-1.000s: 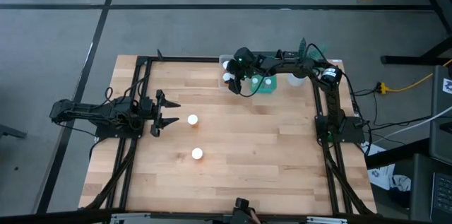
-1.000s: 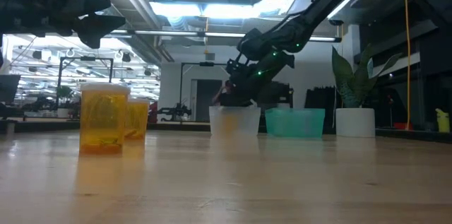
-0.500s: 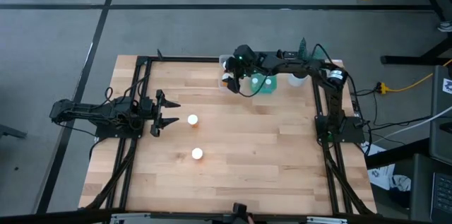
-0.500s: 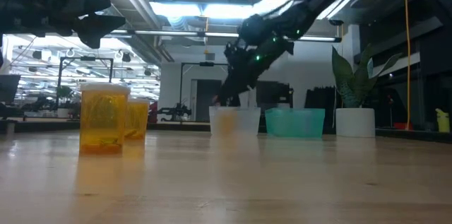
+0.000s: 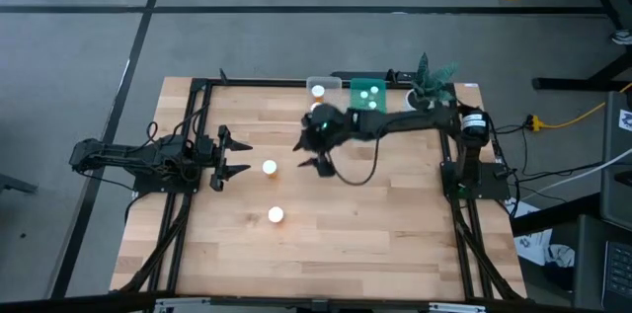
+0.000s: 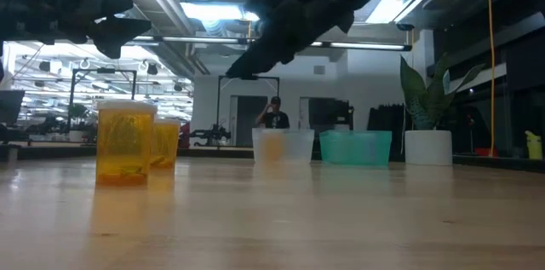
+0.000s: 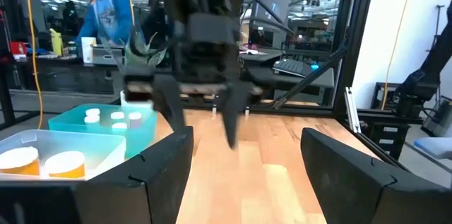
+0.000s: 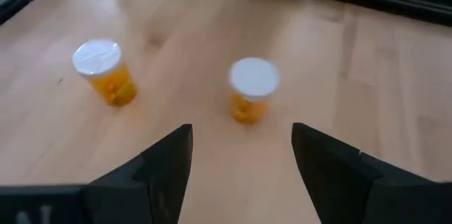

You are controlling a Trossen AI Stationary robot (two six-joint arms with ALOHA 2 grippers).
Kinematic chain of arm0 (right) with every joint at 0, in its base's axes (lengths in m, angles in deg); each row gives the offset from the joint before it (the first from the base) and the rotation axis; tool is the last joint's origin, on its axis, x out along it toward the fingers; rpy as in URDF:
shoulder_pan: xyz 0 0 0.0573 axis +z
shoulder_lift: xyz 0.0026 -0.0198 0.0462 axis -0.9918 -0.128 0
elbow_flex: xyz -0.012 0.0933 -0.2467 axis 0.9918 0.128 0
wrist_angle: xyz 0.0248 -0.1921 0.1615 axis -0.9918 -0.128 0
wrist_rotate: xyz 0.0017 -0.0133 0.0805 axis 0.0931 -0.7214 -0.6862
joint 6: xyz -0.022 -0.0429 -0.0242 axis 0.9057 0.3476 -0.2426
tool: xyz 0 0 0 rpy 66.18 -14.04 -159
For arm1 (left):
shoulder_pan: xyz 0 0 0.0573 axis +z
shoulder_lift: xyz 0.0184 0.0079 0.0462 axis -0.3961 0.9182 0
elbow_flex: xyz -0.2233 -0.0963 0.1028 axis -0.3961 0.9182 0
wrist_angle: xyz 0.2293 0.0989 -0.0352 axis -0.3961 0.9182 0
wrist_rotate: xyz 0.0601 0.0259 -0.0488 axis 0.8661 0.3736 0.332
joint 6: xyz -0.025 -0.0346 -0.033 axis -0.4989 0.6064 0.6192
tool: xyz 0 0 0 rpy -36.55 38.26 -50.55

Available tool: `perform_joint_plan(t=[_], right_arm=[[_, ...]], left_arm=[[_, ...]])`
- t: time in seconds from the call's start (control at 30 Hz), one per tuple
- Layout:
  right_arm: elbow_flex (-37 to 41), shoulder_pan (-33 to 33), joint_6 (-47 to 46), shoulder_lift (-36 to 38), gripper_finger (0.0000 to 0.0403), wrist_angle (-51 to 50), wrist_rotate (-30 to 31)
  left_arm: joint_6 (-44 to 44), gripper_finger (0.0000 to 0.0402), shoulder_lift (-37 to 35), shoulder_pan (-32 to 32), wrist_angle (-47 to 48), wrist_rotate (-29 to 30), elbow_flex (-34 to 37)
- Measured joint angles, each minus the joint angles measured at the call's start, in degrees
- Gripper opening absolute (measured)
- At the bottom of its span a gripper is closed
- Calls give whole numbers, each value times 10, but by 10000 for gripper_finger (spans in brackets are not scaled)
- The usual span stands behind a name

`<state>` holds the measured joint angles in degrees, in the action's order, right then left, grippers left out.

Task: Pick and place medicine bottles into bin by pill shape (circle, oval)
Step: Put the large orange pill bottle into the transparent bin

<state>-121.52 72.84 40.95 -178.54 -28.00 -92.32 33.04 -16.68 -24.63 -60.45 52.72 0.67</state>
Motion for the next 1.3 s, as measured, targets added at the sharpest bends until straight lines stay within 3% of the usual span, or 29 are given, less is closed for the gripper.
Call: perform_joint_plan(t=[0.3,0.6,0.7,0.87,1.3], right_arm=[[1,60,-1,-40,243,42,79],[1,84,-4,-43,244,66,87],[1,86,-23,-50,258,83,98],[0,86,-48,-67,303,117,172],[0,75,-90,-94,320,147,177]], left_arm=[[0,254,0,0,0,0,0],[13,254,0,0,0,0,0],[13,254,0,0,0,0,0],[13,254,0,0,-3,0,0],[13,254,0,0,-13,0,0]])
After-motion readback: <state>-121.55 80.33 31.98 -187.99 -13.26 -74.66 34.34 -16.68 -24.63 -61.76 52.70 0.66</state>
